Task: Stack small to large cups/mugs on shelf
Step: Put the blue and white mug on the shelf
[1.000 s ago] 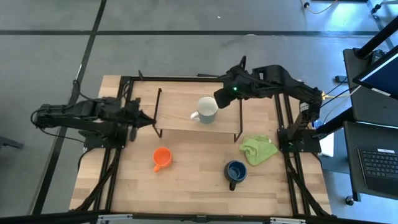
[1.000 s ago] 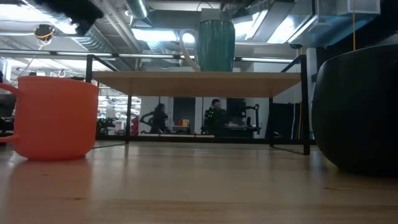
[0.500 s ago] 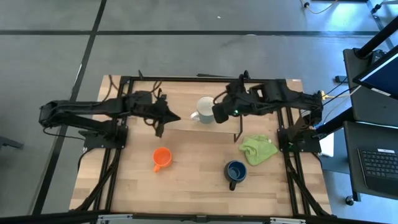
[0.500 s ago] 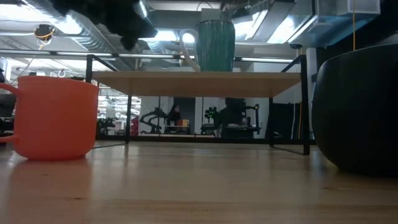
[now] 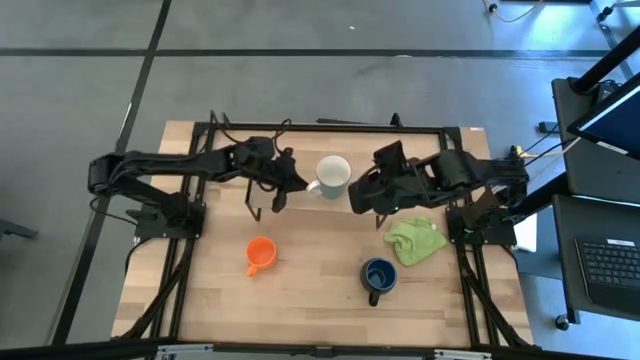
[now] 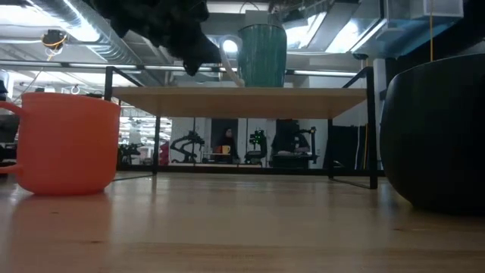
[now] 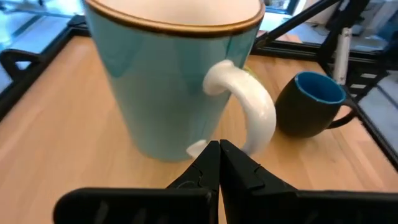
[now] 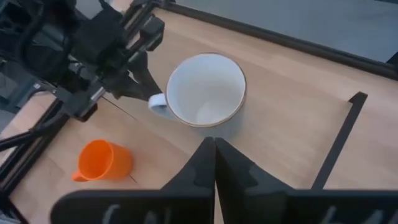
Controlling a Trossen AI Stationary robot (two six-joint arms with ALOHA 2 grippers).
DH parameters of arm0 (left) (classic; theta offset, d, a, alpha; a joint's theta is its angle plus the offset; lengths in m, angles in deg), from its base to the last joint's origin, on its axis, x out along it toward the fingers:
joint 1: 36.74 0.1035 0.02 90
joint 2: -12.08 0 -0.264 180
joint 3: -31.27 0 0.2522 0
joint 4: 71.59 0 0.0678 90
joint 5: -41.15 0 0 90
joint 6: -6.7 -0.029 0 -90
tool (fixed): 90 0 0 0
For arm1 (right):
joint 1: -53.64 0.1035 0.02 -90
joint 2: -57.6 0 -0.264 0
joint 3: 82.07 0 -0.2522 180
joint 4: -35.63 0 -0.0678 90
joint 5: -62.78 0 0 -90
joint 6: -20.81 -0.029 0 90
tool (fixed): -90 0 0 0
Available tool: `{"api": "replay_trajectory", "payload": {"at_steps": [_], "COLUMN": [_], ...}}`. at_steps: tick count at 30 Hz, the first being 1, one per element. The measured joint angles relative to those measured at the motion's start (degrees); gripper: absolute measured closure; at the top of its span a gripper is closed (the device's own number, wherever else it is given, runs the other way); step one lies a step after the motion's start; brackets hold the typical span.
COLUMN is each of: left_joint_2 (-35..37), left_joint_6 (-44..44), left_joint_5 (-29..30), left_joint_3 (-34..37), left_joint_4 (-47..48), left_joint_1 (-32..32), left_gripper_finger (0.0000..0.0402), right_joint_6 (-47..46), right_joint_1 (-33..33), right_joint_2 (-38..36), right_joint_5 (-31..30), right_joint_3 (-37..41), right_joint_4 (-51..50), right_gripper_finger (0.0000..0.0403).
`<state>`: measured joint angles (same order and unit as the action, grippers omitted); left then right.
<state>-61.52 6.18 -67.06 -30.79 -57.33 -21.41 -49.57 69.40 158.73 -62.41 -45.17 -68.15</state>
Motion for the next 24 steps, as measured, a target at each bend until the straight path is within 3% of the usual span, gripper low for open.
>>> {"api": "replay_trajectory", "payload": {"at_steps": [18,24], "left_joint_2": [-10.4,-14.1], "left_joint_6": [0.2,0.3], "left_joint_5": [-4.5,-5.8], "left_joint_3": [-7.4,-10.3], "left_joint_4": [-4.6,-5.0], "left_joint_1": [-0.8,-1.2], "left_gripper_finger": [0.0401,0.0401], "right_joint_6": [-7.4,-9.2], "right_joint_1": [2.0,3.3], "right_joint_2": [0.0,0.0], "right_joint_5": [1.8,-0.3], "right_joint_3": [8.5,9.0], "right_joint_4": [0.3,0.4], "right_gripper_finger": [0.0392,0.0392]}}
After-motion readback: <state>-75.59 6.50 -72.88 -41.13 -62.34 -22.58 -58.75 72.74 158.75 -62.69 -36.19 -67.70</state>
